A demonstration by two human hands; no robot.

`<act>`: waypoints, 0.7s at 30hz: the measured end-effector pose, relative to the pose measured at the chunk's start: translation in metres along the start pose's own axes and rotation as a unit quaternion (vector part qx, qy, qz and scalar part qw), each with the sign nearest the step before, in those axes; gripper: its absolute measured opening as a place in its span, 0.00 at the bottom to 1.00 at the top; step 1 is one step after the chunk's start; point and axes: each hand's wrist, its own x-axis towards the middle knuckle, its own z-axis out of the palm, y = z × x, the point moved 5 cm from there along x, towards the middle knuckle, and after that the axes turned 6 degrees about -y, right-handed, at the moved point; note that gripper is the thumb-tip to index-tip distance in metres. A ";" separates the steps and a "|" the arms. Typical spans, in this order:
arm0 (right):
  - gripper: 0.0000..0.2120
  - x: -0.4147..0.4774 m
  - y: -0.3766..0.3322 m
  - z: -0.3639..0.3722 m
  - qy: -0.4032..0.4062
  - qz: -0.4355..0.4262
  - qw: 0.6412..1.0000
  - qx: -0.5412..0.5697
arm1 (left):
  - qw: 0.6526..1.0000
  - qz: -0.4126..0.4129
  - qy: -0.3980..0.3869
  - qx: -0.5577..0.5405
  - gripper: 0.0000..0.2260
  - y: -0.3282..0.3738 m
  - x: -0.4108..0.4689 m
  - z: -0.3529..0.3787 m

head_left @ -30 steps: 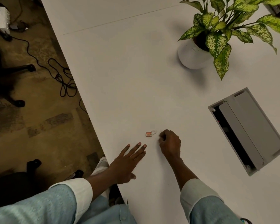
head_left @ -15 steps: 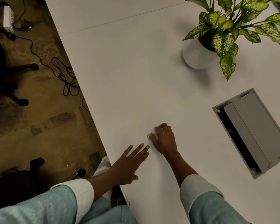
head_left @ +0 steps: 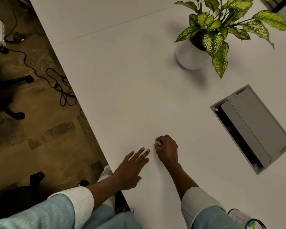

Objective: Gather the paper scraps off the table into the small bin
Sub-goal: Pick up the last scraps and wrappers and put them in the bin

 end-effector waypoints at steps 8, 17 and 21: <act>0.07 -0.086 -0.011 -0.027 0.090 0.005 0.991 0.102 | 0.762 -0.244 0.092 -0.593 0.13 0.034 0.022 -0.041; 0.13 -0.178 -0.006 -0.052 0.090 0.012 0.995 0.031 | 0.508 -0.282 -0.112 -0.806 0.18 0.125 0.033 -0.031; 0.11 -0.220 0.018 -0.079 0.225 0.084 0.969 0.051 | 0.549 -0.280 -0.103 -0.781 0.09 0.166 0.041 -0.022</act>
